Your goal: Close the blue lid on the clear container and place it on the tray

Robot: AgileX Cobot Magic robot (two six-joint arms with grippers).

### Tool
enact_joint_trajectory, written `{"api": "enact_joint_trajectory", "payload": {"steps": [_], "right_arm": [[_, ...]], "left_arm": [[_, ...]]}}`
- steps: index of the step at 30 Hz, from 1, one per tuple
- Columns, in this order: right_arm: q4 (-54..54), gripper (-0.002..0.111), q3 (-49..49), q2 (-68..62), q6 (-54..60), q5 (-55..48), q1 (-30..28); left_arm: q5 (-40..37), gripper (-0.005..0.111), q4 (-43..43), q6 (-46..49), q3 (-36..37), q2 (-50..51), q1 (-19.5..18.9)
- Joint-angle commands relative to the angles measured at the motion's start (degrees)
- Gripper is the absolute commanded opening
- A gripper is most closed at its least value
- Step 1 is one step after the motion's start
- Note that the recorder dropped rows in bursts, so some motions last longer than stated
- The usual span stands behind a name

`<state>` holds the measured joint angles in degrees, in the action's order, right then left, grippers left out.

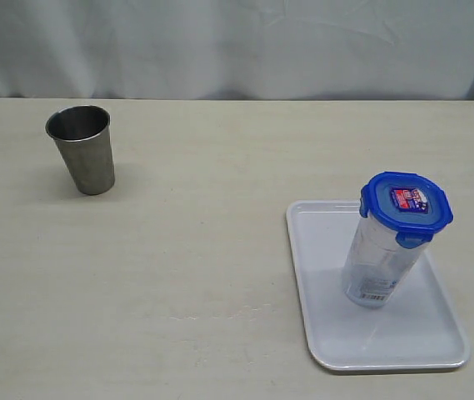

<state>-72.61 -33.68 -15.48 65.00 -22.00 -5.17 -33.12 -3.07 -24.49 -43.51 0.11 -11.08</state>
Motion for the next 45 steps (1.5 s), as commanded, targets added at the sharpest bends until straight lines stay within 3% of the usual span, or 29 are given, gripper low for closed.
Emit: {"api": "enact_joint_trajectory", "payload": {"steps": [1,12,16,22,27,34,42,45], "right_arm": [[0.0,0.004,0.2,0.3,0.1,-0.4,0.0],[0.0,0.004,0.2,0.3,0.1,-0.4,0.0],[0.0,0.004,0.2,0.3,0.1,-0.4,0.0],[0.0,0.004,0.2,0.3,0.1,-0.4,0.0],[0.0,0.004,0.2,0.3,0.1,-0.4,0.0],[0.0,0.004,0.2,0.3,0.1,-0.4,0.0],[0.0,0.004,0.2,0.3,0.1,-0.4,0.0],[0.0,0.004,0.2,0.3,0.1,-0.4,0.0]], "left_arm": [[9.1,0.103,0.3,7.1,6.8,-0.1,4.1],[33.1,0.103,5.4,12.5,28.7,-0.1,4.1],[37.4,0.103,5.4,15.0,36.1,-0.1,4.1],[35.2,0.103,0.7,25.1,41.4,-0.1,4.1],[38.0,0.103,1.4,26.3,43.5,-0.1,4.1],[33.5,0.103,1.5,26.4,43.5,-0.1,4.1],[17.3,0.103,2.5,26.4,43.5,-0.1,4.1],[16.0,0.103,3.1,26.4,43.5,-0.1,4.1]]}}
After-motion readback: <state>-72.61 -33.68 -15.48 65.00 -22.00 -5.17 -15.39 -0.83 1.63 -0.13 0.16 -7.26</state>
